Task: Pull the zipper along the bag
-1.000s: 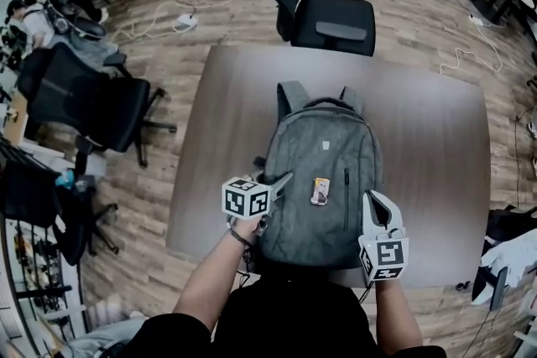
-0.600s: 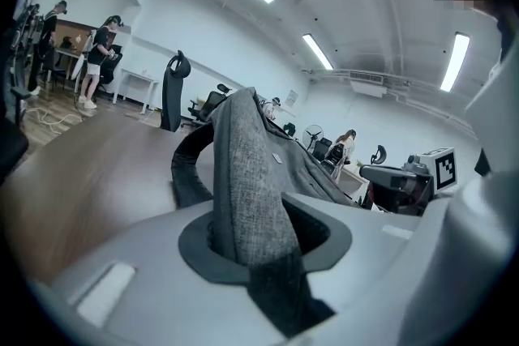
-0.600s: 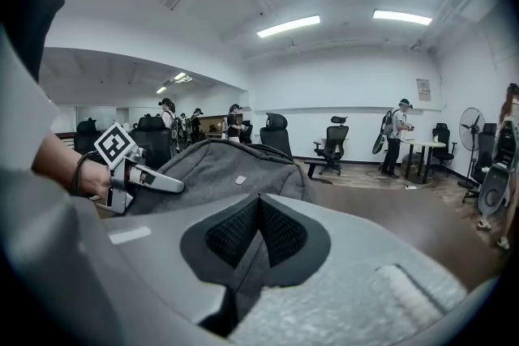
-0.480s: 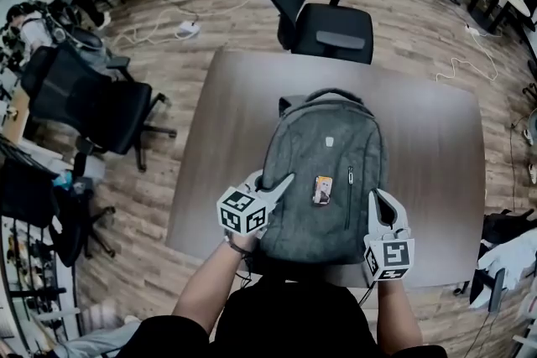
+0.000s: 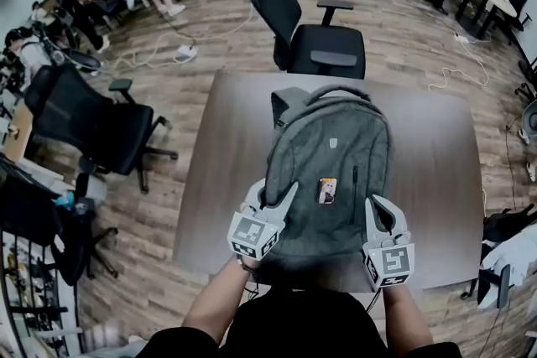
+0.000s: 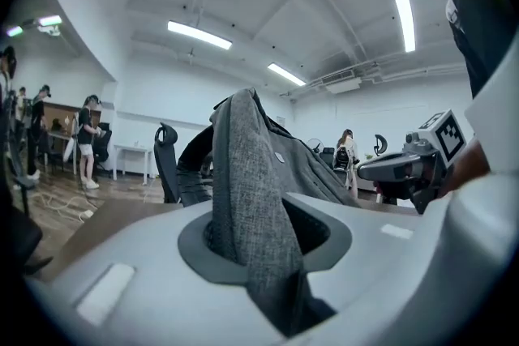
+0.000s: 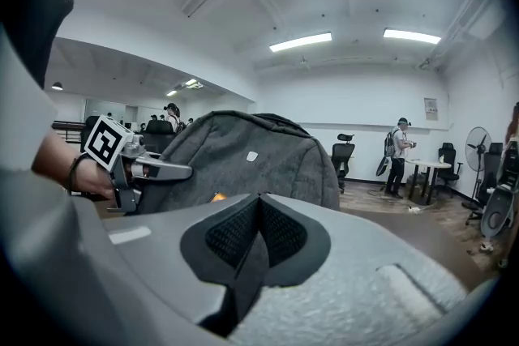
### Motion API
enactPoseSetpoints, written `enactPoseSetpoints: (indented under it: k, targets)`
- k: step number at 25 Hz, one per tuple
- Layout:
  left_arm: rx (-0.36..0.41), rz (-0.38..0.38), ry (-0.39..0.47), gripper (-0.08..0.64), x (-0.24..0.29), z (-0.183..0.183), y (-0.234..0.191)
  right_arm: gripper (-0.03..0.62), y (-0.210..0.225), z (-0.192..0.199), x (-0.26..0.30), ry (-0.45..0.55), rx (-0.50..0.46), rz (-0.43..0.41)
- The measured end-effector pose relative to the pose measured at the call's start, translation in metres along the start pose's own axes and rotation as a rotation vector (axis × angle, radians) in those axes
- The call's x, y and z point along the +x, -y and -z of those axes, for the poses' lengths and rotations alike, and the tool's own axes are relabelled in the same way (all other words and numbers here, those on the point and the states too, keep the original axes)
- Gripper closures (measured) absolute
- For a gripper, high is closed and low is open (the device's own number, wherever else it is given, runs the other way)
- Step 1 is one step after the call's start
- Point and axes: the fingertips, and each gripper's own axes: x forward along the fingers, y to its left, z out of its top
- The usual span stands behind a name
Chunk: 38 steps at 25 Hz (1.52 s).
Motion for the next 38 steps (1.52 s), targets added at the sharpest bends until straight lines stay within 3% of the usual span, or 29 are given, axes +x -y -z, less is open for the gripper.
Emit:
enactPoseSetpoints:
  k: [7,12,24,33,38]
  targets:
    - [0.248,-0.071,0.182,0.424,-0.014,-0.046,0.02,0.588,-0.007,-0.064,-0.014,0.123,0.041,-0.023]
    - [0.402,-0.108,0.175,0.42,-0.024,-0.052,0.037,0.588,-0.012,-0.116,-0.03,0.255,0.039,-0.041]
    - [0.433,-0.141,0.153,0.402,-0.033,-0.026,0.025,0.588,-0.06,-0.143,-0.037,0.303,-0.09,-0.138]
    - [0.478,-0.089,0.154,0.4,-0.051,-0.014,0.044,0.588,-0.114,-0.179,-0.038,0.363,-0.152,-0.239]
    - [0.425,-0.042,0.153,0.396,-0.061,-0.008,0.045,0.588,-0.15,-0.193,-0.035,0.35,-0.24,-0.261]
